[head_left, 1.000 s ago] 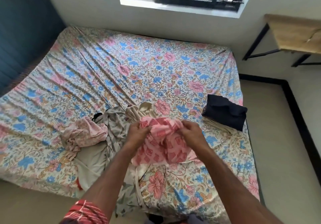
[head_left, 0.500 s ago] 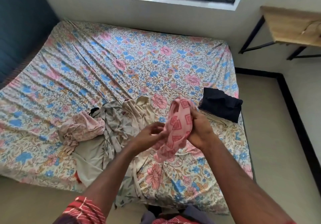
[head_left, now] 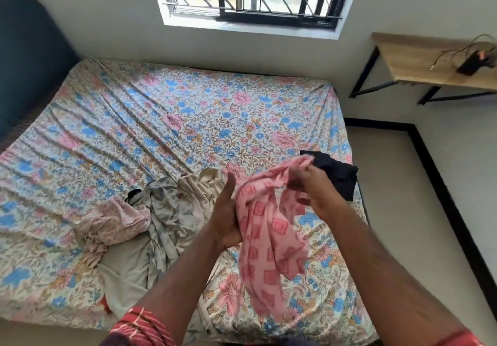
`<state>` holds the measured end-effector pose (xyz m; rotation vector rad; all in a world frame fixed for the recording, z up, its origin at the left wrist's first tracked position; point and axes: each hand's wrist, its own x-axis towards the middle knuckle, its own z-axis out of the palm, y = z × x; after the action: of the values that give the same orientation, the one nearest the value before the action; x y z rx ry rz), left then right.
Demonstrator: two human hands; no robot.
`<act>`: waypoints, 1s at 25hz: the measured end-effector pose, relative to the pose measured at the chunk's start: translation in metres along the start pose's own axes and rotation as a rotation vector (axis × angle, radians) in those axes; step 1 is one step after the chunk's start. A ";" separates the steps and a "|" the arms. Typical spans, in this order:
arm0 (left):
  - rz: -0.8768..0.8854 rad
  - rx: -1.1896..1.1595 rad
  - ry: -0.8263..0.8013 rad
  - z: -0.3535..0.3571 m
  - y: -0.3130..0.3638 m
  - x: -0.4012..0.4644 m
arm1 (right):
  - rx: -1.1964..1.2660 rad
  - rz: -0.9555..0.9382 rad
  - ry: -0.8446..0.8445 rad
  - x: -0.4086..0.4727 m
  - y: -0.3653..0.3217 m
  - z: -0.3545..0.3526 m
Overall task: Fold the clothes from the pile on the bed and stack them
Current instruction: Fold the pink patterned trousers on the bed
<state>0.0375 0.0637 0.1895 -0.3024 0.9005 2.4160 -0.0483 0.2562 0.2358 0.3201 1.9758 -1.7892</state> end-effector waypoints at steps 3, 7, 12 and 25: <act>0.012 -0.016 0.075 0.018 0.023 0.022 | -0.229 -0.154 0.166 -0.015 0.032 0.006; 0.047 -0.092 0.160 0.018 0.040 0.040 | -0.050 -0.199 -0.127 -0.038 0.036 0.009; 0.044 0.260 0.145 0.012 0.059 0.033 | 0.323 -0.016 -0.131 -0.031 0.002 0.001; -0.006 0.456 0.327 0.023 0.036 0.050 | 0.351 -0.143 -0.185 -0.017 -0.022 0.012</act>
<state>-0.0243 0.0764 0.2070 -0.5290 1.5542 2.1073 -0.0411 0.2439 0.2623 0.1175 1.5901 -2.1733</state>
